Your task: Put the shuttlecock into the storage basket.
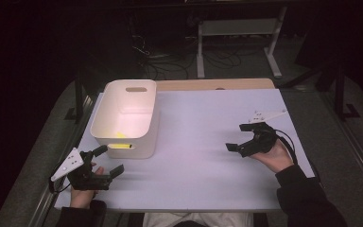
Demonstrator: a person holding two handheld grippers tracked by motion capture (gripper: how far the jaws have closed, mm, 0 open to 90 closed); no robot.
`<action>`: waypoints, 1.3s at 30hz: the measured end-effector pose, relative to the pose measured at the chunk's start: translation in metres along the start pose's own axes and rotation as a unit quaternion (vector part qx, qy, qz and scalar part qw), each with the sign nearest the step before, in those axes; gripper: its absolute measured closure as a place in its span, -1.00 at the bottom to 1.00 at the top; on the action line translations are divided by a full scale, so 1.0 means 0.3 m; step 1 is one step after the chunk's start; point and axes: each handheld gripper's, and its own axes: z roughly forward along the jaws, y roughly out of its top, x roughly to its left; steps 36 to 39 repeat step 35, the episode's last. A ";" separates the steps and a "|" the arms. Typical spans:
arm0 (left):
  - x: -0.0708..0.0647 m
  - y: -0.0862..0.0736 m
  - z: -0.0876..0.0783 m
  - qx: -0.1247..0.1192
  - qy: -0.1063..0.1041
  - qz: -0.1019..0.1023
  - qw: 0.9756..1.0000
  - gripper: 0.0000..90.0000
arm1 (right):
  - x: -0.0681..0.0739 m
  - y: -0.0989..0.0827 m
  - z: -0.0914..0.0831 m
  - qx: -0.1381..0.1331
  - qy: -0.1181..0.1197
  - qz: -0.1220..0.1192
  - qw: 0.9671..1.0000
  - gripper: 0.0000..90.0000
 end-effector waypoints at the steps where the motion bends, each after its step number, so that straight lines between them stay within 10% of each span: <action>1: 0.000 0.000 0.000 0.000 0.000 0.000 1.000 -1.00 | -0.001 -0.006 -0.004 -0.001 -0.002 0.000 1.000 -1.00; 39: -0.001 0.000 -0.001 -0.002 0.002 -0.003 1.000 -1.00 | -0.004 -0.213 -0.128 -0.029 -0.047 0.027 0.998 -1.00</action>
